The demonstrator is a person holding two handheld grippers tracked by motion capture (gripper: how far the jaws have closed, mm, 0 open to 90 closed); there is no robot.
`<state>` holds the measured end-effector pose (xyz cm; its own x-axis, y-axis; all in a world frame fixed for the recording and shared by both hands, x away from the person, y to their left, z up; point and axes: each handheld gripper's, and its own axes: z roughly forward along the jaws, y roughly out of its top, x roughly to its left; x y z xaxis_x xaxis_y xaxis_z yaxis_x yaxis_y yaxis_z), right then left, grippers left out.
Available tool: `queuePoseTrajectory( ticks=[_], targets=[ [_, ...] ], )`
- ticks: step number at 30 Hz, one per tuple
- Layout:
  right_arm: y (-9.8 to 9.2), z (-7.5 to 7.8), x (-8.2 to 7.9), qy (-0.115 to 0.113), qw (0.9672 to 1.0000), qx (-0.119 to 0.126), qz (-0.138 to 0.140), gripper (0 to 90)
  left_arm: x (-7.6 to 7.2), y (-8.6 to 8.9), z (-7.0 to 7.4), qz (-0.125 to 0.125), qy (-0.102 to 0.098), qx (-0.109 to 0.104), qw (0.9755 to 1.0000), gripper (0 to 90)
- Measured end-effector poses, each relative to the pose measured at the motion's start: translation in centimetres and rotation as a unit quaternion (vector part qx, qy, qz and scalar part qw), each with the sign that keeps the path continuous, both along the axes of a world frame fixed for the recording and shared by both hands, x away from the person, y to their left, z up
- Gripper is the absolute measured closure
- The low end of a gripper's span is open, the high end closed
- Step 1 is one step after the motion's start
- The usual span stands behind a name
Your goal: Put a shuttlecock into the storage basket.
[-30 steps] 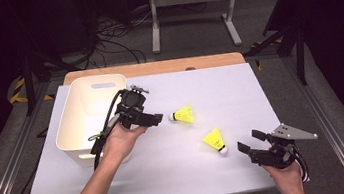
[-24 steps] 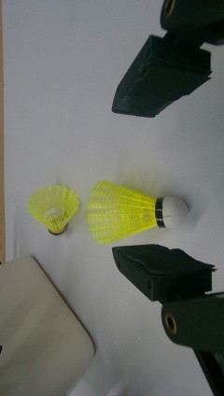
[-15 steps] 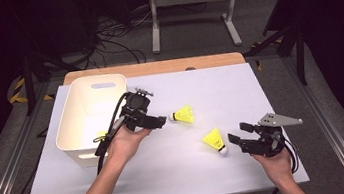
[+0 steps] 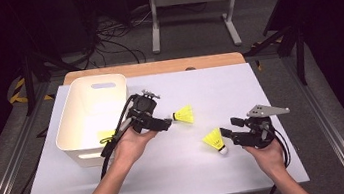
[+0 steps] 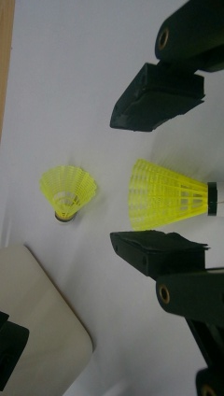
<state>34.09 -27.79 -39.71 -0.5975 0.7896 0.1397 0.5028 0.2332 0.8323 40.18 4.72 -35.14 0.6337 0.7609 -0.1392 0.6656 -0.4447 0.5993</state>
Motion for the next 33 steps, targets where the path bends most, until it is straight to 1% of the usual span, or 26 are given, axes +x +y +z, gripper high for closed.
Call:
queuePoseTrajectory(
  ticks=[3,5,12,19,21,22,24,27,30,33],
  targets=[
    [0.6,0.4,0.7,0.006,0.9999,-0.008,0.004,40.6,0.0,-0.4,-0.4,-0.001,0.001,0.006,1.0,28.5],
    [0.7,0.5,0.9,0.006,0.9999,-0.009,0.005,40.7,0.1,-0.5,-0.5,-0.002,0.004,0.005,1.0,28.6],
    [2.1,0.9,2.2,0.021,0.9993,-0.026,0.018,42.3,0.3,-1.0,-1.2,-0.001,0.009,0.008,0.9999,29.2],
    [3.2,1.1,3.2,0.03,0.9984,-0.04,0.027,44.3,0.6,-1.3,-2.0,0.002,0.015,0.01,0.9998,30.0],
    [3.6,1.1,3.6,0.033,0.9981,-0.044,0.029,46.4,0.6,-1.6,-2.3,0.005,0.009,0.026,0.9996,30.0],
    [3.7,1.1,3.8,0.036,0.9978,-0.047,0.031,47.1,0.7,-1.6,-2.5,0.003,0.013,0.025,0.9996,30.0],
    [4.0,1.1,4.2,0.039,0.9975,-0.05,0.033,48.5,0.9,-1.6,-2.8,0.004,0.019,0.021,0.9996,29.8],
    [4.3,1.0,4.7,0.045,0.9971,-0.052,0.033,50.0,1.0,-1.6,-3.2,0.006,0.019,0.026,0.9994,29.8],
    [4.5,1.1,4.9,0.046,0.9969,-0.054,0.034,50.7,1.1,-1.6,-3.4,0.007,0.022,0.026,0.9994,29.6],
    [5.0,1.2,5.4,0.05,0.9965,-0.057,0.036,52.1,1.2,-1.7,-3.7,0.008,0.022,0.03,0.9993,28.6]
  ],
)
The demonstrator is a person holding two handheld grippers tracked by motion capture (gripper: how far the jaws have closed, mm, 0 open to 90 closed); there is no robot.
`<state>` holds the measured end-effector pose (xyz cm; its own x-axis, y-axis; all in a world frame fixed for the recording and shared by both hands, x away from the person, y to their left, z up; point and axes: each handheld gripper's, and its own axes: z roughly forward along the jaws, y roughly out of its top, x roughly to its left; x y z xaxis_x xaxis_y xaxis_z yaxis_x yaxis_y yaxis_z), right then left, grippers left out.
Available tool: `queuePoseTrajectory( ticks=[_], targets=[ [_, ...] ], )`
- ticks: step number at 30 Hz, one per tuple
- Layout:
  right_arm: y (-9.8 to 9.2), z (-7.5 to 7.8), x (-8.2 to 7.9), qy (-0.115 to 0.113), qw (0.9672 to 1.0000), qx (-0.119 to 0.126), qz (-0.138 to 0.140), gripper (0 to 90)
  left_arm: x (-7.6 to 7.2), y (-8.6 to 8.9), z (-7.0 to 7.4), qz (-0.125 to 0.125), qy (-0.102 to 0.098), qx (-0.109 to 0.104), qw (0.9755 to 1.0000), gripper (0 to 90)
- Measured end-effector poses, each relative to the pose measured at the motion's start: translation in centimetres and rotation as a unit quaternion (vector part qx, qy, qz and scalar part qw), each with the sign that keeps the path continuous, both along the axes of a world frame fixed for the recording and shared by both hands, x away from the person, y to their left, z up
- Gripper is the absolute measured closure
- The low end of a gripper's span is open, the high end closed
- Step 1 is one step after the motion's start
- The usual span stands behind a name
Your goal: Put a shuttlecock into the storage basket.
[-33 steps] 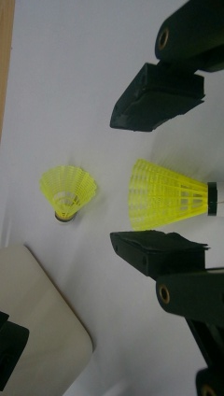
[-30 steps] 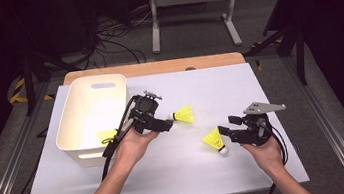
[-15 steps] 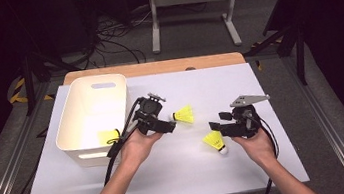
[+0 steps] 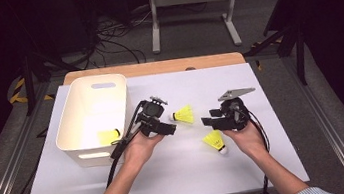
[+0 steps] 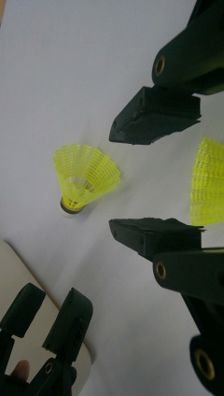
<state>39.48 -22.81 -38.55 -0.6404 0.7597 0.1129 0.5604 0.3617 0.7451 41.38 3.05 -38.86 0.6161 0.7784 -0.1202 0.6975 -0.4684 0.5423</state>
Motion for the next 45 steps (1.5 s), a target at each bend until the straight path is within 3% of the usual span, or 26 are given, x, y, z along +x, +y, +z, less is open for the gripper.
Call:
queuePoseTrajectory(
  ticks=[6,17,29,45],
  targets=[
    [0.7,0.0,0.7,0.009,0.9999,-0.005,0.004,54.4,0.0,-0.1,-0.3,0.002,-0.004,0.005,1.0,27.6],
    [2.8,-0.5,2.8,0.046,0.9985,-0.023,0.018,60.6,0.3,-0.1,-1.3,0.002,0.005,0.013,0.9999,27.4],
    [4.7,-1.1,4.5,0.069,0.9964,-0.047,0.016,63.7,0.5,0.0,-2.0,0.006,0.007,0.022,0.9997,26.9],
    [5.2,-2.3,6.2,0.09,0.9947,-0.05,0.004,66.5,0.5,-0.2,-2.4,0.006,0.006,0.034,0.9994,26.5]
  ],
)
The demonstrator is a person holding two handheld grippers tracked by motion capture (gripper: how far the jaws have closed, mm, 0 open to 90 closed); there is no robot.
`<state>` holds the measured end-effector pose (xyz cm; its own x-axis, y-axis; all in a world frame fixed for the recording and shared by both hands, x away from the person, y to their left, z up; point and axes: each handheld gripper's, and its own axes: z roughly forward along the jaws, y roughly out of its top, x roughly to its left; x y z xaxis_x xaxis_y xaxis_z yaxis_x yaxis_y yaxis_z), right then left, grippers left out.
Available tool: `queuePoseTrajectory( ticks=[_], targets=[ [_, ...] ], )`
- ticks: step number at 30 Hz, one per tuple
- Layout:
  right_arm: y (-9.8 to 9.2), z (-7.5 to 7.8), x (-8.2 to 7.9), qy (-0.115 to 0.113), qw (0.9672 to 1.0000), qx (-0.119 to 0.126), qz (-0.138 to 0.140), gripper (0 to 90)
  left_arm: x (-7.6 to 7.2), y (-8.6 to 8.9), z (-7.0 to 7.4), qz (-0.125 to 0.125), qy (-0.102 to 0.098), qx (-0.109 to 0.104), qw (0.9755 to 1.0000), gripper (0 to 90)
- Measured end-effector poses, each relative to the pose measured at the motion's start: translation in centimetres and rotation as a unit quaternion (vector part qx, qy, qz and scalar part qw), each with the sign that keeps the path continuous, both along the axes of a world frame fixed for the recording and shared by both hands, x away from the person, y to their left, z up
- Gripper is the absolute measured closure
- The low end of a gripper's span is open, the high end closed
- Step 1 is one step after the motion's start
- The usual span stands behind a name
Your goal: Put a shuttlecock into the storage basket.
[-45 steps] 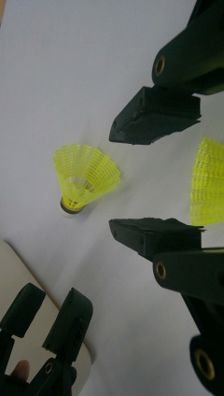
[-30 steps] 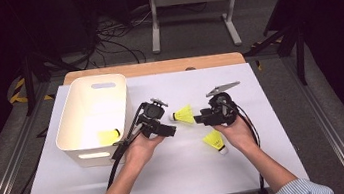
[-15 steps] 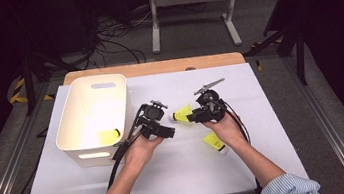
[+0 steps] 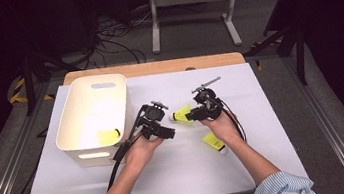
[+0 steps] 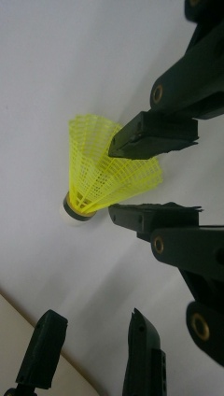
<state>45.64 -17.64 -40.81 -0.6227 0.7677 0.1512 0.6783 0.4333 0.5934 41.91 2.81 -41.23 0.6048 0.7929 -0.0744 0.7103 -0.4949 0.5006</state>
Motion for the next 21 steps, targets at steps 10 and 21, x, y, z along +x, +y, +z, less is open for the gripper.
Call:
queuePoseTrajectory(
  ticks=[10,21],
  targets=[
    [0.46,-0.59,0.53,0.011,0.9999,-0.005,0.005,72.8,0.17,-0.03,-0.23,-0.001,0.007,0.001,1.0,26.5],
    [0.58,-0.79,0.71,0.008,0.9998,-0.004,0.018,87.6,0.15,-0.05,-0.18,-0.009,0.012,-0.005,0.9999,26.7]
  ],
)
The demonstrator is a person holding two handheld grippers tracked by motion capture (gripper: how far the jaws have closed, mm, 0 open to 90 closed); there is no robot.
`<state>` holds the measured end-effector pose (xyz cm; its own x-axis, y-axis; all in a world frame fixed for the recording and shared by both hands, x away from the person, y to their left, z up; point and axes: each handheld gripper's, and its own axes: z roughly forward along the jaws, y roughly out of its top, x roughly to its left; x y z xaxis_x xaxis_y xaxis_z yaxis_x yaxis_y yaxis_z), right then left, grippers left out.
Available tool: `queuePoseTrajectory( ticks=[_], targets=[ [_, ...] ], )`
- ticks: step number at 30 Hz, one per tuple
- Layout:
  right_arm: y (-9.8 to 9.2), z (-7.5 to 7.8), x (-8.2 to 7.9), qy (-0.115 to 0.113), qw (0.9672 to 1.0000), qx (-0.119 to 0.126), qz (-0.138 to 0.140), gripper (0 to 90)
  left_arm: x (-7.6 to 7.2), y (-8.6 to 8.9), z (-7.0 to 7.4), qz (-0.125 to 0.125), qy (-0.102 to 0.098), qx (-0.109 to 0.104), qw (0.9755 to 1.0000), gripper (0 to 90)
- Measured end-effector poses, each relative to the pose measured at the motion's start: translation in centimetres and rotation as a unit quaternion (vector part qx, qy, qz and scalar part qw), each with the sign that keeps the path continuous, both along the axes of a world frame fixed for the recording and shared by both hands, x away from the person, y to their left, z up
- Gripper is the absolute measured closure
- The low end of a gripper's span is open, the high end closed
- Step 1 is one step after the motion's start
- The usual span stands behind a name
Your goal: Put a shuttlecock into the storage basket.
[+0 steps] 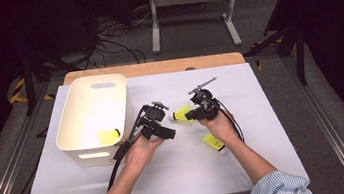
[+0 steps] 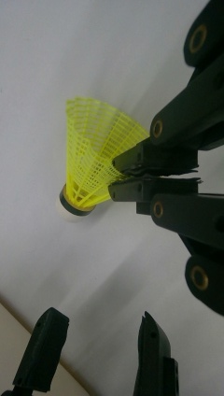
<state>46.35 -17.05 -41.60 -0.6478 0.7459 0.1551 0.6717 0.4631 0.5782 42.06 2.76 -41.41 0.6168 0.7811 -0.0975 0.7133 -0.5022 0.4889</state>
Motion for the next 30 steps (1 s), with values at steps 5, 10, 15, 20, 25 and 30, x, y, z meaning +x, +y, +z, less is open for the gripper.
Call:
queuePoseTrajectory(
  ticks=[5,10,15,20,25,30],
  targets=[
    [0.0,0.1,-0.1,-0.001,0.9999,0.004,0.01,89.8,-0.1,0.0,0.1,-0.001,-0.001,0.0,1.0,26.6],
    [0.0,0.3,-0.3,-0.005,0.9998,0.009,0.017,90.0,-0.3,0.0,0.4,-0.003,-0.003,-0.007,1.0,26.3],
    [-0.3,0.9,-0.7,-0.011,0.9997,0.01,0.021,90.0,-0.4,0.3,0.9,-0.003,-0.006,-0.008,0.9999,26.3],
    [-0.7,1.5,-1.2,-0.014,0.9994,0.014,0.029,90.0,-0.5,0.6,1.4,-0.003,-0.01,-0.017,0.9998,25.9],
    [-0.7,2.0,-1.8,-0.017,0.9987,0.017,0.046,90.0,-0.7,0.6,1.7,-0.007,-0.018,-0.019,0.9996,23.8],
    [-0.7,2.4,-2.5,-0.016,0.9979,0.016,0.061,90.0,-0.8,0.6,1.7,-0.012,-0.02,-0.019,0.9995,22.8]
  ],
)
